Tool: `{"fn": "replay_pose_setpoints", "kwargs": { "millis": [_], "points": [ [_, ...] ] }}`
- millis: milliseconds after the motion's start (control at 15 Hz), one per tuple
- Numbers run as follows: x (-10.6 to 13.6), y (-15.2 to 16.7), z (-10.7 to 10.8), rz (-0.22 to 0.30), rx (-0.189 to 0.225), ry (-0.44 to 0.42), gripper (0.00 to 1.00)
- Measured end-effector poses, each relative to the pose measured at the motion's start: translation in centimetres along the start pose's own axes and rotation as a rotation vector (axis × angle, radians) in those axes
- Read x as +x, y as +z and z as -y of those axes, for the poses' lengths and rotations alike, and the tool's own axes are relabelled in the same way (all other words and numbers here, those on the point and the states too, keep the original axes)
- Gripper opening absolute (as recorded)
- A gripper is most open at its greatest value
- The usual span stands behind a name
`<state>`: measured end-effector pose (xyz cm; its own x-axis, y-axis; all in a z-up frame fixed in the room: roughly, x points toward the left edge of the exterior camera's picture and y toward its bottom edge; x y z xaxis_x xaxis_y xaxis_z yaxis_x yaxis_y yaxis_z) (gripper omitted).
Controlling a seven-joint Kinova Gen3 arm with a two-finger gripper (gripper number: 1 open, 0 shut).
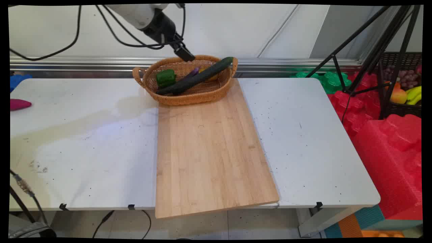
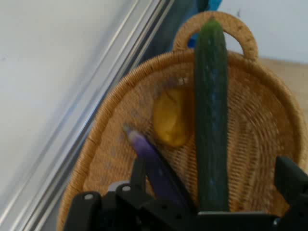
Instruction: Pick up the cucumber from the vegetable basket
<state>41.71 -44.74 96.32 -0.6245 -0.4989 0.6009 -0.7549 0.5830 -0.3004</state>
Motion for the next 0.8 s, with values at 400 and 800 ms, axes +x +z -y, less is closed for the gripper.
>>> {"fn": "replay_pose_setpoints", "kwargs": {
  "millis": [400, 800],
  "points": [
    [-1.0, -0.6, -1.0, 0.042, -0.011, -0.02, 1.0],
    [-0.1, 4.4, -1.3, 0.102, -0.02, -0.038, 1.0]
  ]
}}
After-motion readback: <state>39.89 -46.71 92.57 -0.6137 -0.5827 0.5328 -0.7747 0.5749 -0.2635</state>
